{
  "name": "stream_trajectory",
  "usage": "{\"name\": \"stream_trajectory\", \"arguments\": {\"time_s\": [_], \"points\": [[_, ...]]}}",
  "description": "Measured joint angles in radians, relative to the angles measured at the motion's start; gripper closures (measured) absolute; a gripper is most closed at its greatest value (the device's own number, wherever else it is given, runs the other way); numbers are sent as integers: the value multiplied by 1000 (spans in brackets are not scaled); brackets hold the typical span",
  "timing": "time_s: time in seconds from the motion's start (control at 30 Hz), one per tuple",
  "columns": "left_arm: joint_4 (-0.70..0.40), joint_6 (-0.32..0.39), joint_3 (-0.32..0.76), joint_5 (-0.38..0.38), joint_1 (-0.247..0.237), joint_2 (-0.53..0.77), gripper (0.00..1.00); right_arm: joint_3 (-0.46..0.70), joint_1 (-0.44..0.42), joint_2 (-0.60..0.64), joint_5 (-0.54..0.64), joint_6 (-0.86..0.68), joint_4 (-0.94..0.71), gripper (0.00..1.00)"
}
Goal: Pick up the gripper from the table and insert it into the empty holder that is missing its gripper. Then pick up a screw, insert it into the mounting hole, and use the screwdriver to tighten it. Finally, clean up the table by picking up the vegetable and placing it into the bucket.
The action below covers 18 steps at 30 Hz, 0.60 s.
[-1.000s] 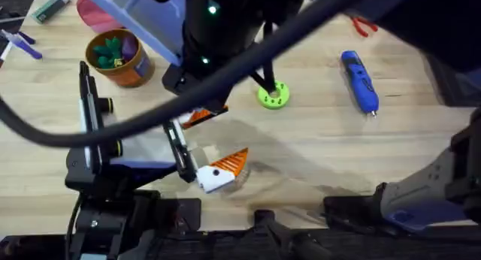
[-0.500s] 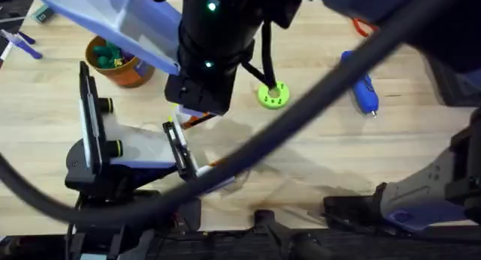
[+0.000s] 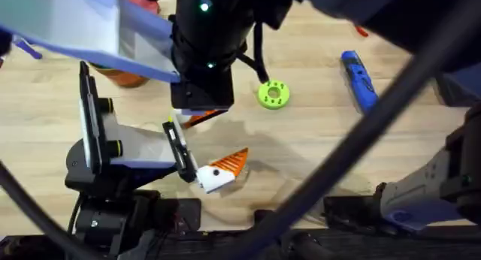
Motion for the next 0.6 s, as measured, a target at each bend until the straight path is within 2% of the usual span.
{"name": "stream_trajectory", "arguments": {"time_s": [0.27,0.6], "points": [[0,0,0,0,0,0,50,0,0,35,0,-73,0,995],[0,0,0,0,0,0,51,0,0,38,0,-89,-4,995]]}}
